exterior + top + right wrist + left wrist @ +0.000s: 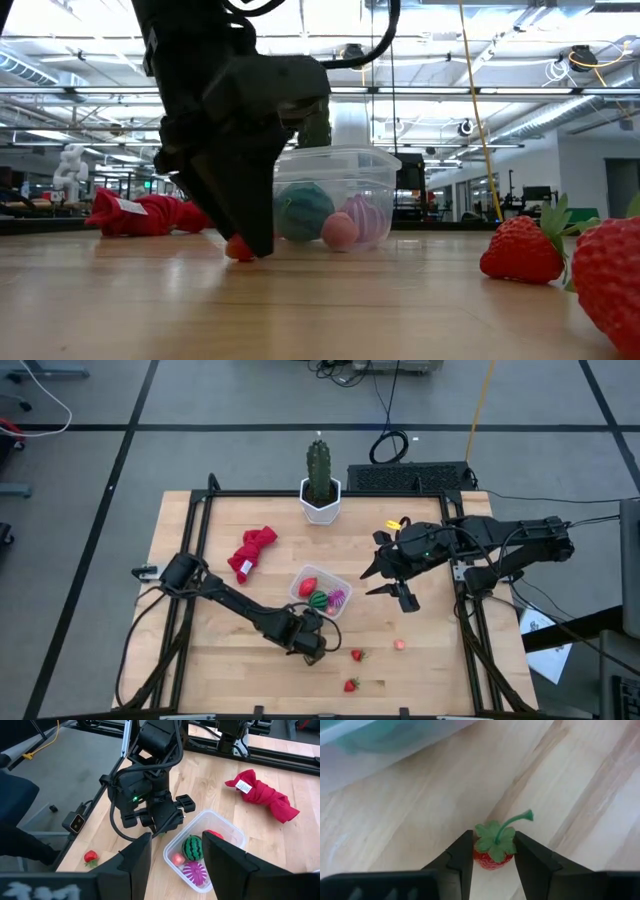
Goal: Pick and placing Produce into tupperware
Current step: Put the top red strawberry into the transparent container
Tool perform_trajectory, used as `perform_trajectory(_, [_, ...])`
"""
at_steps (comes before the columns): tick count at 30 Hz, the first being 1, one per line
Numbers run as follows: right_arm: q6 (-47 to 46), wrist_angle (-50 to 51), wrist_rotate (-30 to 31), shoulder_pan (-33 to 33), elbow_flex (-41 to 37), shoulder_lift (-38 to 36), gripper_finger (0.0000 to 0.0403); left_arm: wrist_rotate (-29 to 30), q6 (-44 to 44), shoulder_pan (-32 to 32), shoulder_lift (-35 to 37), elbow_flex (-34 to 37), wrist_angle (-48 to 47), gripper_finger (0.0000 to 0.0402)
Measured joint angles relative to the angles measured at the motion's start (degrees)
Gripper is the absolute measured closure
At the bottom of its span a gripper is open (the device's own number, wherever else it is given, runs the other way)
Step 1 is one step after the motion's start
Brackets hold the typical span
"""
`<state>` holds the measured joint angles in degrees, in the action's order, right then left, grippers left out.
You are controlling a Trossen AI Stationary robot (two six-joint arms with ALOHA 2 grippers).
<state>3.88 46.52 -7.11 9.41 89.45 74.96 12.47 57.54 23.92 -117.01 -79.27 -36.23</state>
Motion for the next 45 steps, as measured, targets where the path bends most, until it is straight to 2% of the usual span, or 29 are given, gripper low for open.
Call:
perform_trajectory(9, [0.0,0.0,0.0,0.0,0.0,0.0,0.0238,0.3,1.3,0.1,1.9,0.0,-1.6,0.0281])
perform_trajectory(15, [0.3,0.1,0.0,0.0,0.0,0.0,0.0238,-2.2,3.5,0.8,4.2,0.0,-3.7,0.0281])
perform_trajectory(25, [3.3,0.4,0.0,0.0,0.0,0.0,0.0238,-2.3,8.5,3.2,17.2,-0.1,-11.0,0.0281])
perform_trajectory(31, [5.0,0.4,0.0,0.0,0.0,0.0,0.0238,-1.9,8.4,1.6,23.9,-2.6,-19.1,0.0282])
perform_trajectory(37, [5.8,0.4,0.7,0.0,0.0,0.0,0.0238,0.0,-0.4,-3.7,23.8,-14.4,-34.0,0.0282])
perform_trajectory(41, [6.0,0.4,4.2,0.0,0.0,0.0,0.0238,2.1,-8.9,-8.8,23.4,-20.8,-37.4,0.0282])
perform_trajectory(45, [6.2,0.4,8.3,-0.2,0.0,-0.6,0.0238,2.2,-17.1,-14.4,22.9,-24.1,-37.4,0.0282])
